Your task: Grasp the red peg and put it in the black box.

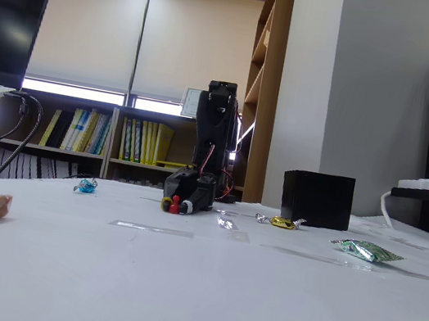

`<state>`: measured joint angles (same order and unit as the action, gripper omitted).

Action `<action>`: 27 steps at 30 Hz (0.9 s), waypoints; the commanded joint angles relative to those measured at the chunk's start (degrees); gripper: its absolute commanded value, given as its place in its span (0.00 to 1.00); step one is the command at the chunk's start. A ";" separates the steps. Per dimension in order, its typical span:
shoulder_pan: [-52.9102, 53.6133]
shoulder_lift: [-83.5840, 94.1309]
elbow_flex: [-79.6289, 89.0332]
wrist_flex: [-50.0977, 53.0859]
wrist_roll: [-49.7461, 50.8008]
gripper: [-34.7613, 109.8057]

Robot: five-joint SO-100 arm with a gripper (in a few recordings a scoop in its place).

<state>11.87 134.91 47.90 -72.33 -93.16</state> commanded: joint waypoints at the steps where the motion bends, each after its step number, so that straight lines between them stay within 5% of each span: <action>1: 1.05 -3.08 1.32 0.79 -0.70 0.24; 6: 1.32 -13.54 2.11 12.92 2.29 0.24; 16: 1.05 -29.79 26.02 75.41 10.20 0.24; 27: 0.53 -29.00 54.23 114.61 19.07 0.24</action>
<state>12.13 110.83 90.53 32.70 -75.41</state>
